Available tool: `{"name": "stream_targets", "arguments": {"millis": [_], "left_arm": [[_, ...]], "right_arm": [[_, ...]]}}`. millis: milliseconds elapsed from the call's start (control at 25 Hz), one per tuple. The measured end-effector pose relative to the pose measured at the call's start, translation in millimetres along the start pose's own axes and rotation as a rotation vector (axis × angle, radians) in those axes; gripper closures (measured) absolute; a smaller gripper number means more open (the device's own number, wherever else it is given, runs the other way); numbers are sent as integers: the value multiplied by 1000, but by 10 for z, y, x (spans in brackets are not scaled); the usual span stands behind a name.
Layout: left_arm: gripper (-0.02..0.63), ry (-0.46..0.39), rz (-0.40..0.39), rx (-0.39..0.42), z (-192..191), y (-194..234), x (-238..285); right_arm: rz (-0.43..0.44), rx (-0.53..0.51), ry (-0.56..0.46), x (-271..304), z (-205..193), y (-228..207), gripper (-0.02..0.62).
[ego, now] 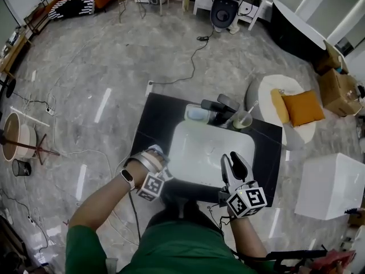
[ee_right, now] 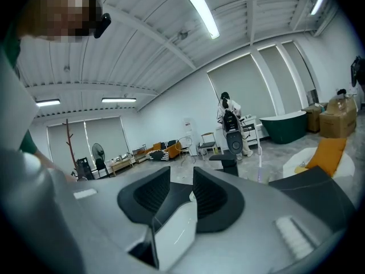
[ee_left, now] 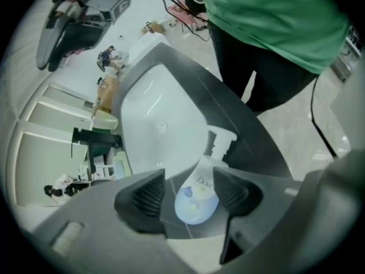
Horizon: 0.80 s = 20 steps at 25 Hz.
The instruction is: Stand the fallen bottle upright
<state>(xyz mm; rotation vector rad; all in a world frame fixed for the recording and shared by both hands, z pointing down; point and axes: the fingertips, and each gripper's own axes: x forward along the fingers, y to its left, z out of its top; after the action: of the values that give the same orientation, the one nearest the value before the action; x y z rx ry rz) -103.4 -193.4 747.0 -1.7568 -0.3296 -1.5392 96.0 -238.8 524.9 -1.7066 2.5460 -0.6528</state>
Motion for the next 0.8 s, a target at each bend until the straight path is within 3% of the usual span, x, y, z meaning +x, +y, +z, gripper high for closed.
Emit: {"name": "stream_targets", "arguments": {"millis": [200, 400, 680, 800], "left_arm": [[291, 49, -126, 80, -12, -124, -25], [278, 76, -159, 232, 15, -275, 221], [391, 82, -188, 302, 16, -403, 327], [394, 74, -174, 288, 30, -402, 324]], "right_arm": [[-17, 9, -18, -95, 35, -63, 486], [-29, 23, -32, -177, 57, -123, 486], [-35, 35, -32, -286, 55, -119, 486], [-33, 40, -32, -315, 59, -107, 486]]}}
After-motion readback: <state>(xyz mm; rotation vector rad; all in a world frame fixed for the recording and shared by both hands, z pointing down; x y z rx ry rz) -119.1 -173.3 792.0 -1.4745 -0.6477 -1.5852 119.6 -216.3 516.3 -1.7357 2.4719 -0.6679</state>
